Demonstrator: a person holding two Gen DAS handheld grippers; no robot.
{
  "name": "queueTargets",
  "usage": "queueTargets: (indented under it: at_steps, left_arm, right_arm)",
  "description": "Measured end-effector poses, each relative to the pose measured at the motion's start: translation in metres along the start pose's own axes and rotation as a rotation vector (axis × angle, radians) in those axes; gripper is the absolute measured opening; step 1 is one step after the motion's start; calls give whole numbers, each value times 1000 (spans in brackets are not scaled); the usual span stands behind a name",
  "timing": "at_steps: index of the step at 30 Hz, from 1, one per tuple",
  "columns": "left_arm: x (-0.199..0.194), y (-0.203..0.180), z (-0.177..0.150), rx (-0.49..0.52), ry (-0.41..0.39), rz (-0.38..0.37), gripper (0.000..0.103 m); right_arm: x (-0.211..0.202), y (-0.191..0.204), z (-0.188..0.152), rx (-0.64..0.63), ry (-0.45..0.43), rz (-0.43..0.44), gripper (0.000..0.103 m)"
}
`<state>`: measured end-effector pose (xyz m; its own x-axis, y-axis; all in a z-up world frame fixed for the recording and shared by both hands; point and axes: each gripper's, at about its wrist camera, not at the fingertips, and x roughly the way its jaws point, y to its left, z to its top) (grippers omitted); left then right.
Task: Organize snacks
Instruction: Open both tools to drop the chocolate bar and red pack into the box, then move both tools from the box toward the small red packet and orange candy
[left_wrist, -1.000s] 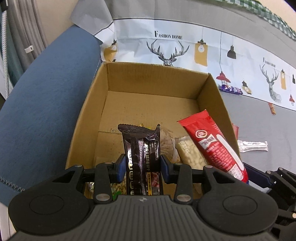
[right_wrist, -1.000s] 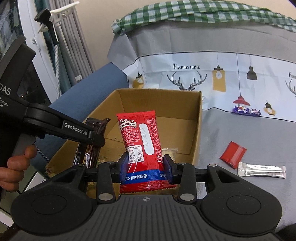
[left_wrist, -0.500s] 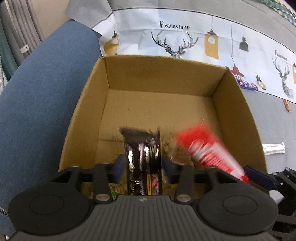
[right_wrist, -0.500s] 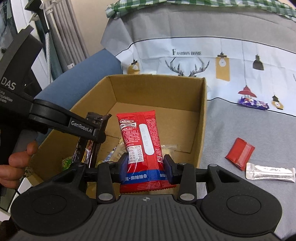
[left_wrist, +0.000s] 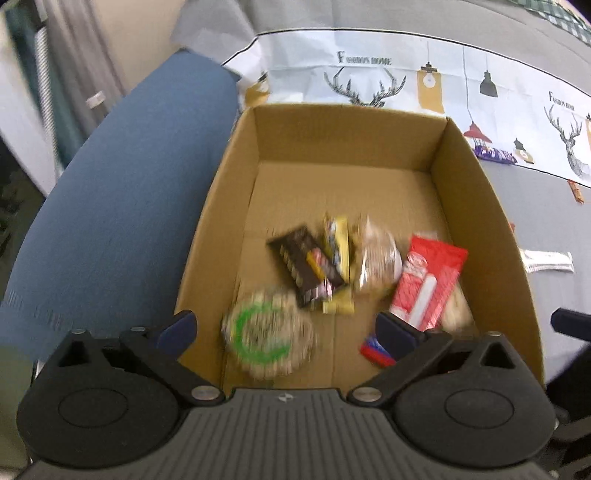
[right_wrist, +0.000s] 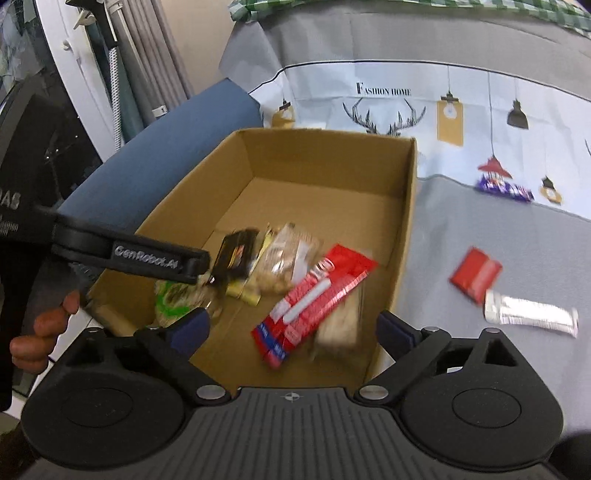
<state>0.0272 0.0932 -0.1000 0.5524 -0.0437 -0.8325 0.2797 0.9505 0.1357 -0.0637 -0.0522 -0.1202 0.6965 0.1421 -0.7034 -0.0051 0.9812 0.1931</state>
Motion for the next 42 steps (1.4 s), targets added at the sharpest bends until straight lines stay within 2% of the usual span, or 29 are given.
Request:
queueTargets:
  at_steps: [4,9,16,19,30,33,42]
  left_arm:
    - [-32,-1,-31,-37,-3,-4,103]
    - [-70,-6,-60,-99,-60,7,103]
    - [-117,-13,-77,-101,-186,-4,103]
    - [-133,-18,-83,-92,-216,-1,103]
    - [-163,-23,-94,-86,-271,10,103]
    - [-168,-27,-95,-63,-291,38,103]
    - [-169,-25,-95,-66,-284,29,103]
  right_arm:
    - [-33,8,-13,-7,-11,2,98]
    - [-76,24,-24,-65,-93,-9,99]
    - [-125,33,-41,-119,-207,-42,100]
    - [-140,35,-48,-128,-239,-50,100]
    - [-177,38,-64,-139,-336,-51,101]
    - [-182,38,-66,-140,-348,-52,101]
    - [-184,38,-68,-133,-362,-50,101]
